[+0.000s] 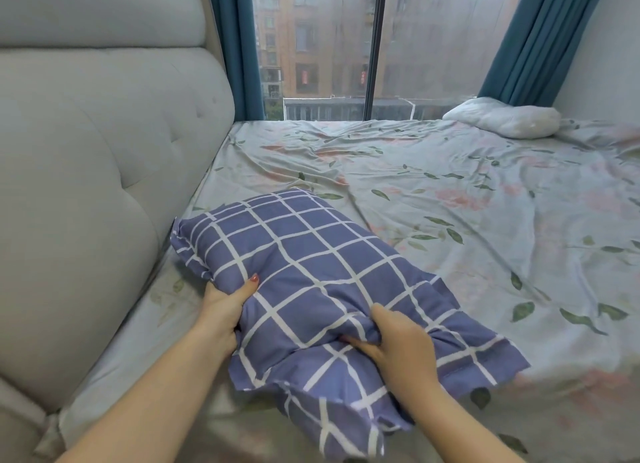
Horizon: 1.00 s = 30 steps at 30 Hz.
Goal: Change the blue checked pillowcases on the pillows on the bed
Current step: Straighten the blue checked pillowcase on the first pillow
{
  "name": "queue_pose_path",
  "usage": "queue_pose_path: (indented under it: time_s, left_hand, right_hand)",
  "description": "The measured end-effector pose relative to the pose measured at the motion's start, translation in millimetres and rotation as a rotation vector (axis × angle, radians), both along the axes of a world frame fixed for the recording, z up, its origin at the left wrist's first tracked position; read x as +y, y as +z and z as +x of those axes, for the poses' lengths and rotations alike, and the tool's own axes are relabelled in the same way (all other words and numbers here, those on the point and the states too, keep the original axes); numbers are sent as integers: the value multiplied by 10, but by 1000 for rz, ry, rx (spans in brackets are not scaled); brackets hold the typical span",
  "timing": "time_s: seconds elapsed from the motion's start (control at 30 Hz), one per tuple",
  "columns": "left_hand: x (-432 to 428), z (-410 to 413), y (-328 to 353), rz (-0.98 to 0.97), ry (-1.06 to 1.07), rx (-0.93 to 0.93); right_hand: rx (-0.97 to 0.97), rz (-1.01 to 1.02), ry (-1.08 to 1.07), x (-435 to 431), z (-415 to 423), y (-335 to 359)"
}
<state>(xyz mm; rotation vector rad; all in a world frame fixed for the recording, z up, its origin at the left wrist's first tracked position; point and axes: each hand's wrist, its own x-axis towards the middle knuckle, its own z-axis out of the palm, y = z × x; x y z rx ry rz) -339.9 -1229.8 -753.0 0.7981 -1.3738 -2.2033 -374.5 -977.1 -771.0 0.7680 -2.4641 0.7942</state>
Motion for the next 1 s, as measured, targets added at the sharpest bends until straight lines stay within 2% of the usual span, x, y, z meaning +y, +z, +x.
queue_pose_path:
  time_s: [0.1,0.17,0.2,0.23,0.3,0.33,0.4,0.47,0.5,0.53,0.57,0.63,0.7,0.73,0.83,0.93,1.0]
  left_hand:
    - [159,56,12,18,124,79]
    - [400,120,-45,6,162,73]
    - [522,150,-93,13,153,55]
    - [632,184,-133,33,119,26]
    - [715,236,-193,74,64,-37]
    - [684,260,-178,3,78,-94]
    - [467,277,-68,-401,182,-289]
    - [154,249,155,-846,321,-407]
    - [-16,203,270,-1002,297,-423]
    - [-180,141,337,-1074,203,-467]
    - [-336,75,337,-1095,105,-535]
    - [-519,-8,198,-999,-34,-634]
    - [-497,-56,24,-882,18,-637]
    - [-454,-83,-32,-842,78,-626]
    - [-378,-155,-76,-772,198,-589]
    - [-416,-155,-74,-693,183,-546]
    - [-424,-117,-42,-664,198,-497]
  right_hand:
    - [159,-69,-11,98,-291,199]
    - [314,-30,-31,252,-616,343]
    - [333,-5,-8,366,-782,406]
    - [285,13,46,495,-924,444]
    - [33,44,139,757,-1076,471]
    - [-100,62,135,865,-1097,480]
    - [-322,43,106,1009,-1062,541]
    - [-420,-60,104,1009,-954,621]
    - [-435,-111,96,934,-852,667]
    - [-441,-152,88,825,-726,703]
    - [-427,-149,66,699,-587,703]
    - [-326,28,-28,455,-287,602]
    - [-329,289,-150,253,-23,496]
    - [-380,344,-191,151,82,479]
    - [-425,352,-241,-83,202,401]
    - [-327,360,-284,-141,49,212]
    - [-185,310,-273,-160,-101,56]
